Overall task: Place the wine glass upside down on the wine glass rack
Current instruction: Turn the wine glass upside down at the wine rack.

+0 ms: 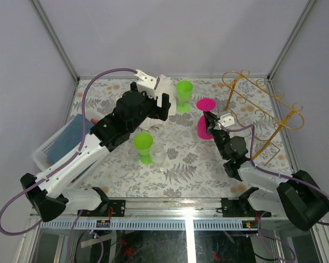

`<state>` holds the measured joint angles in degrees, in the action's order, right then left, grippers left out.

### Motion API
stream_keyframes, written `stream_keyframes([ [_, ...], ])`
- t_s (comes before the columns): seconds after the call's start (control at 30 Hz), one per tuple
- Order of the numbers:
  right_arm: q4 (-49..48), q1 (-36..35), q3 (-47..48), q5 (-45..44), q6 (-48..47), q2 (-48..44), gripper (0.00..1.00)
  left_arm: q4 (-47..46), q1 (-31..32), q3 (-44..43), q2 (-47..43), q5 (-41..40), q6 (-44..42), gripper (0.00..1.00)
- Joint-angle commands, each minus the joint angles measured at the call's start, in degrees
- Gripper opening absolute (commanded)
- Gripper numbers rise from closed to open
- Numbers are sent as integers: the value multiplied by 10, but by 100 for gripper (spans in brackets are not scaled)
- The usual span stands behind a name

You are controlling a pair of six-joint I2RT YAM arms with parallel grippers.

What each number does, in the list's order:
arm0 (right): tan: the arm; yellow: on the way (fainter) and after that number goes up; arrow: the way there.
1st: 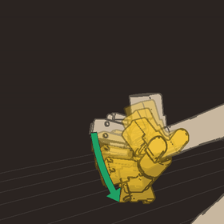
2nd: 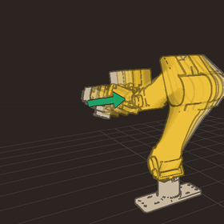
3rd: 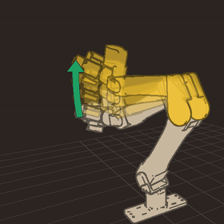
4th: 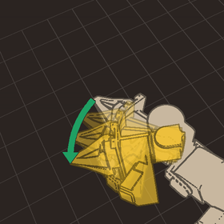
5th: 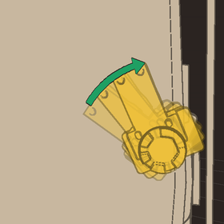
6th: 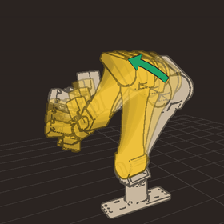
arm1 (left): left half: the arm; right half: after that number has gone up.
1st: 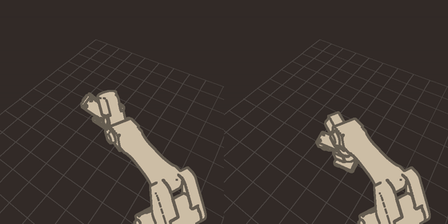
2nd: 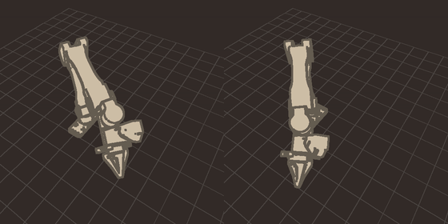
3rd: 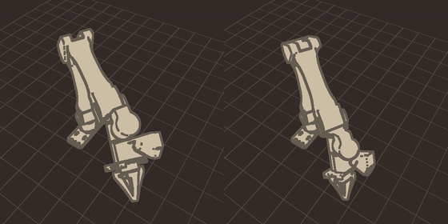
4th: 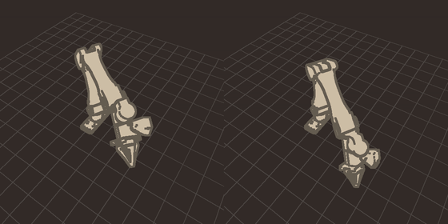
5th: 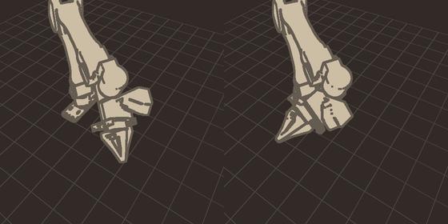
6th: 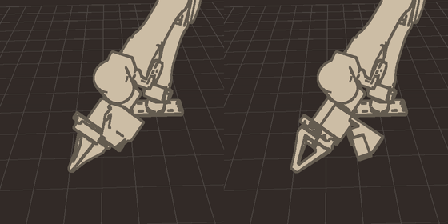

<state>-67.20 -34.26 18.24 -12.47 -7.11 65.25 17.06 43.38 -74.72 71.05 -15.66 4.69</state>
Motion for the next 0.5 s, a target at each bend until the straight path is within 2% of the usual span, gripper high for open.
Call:
stream_keyframes([
  [0.0, -164, 13, 51, 29, -9, 34, 0, -39, -3, 4, -13, -11, 1, 86],
  [0.27, -300, 33, 62, 7, -23, 92, 0, -40, -4, 5, -9, -13, -1, 86],
  [0.47, -301, 37, 72, 20, -39, 91, 0, -39, -4, 5, -9, -12, -1, 86],
])
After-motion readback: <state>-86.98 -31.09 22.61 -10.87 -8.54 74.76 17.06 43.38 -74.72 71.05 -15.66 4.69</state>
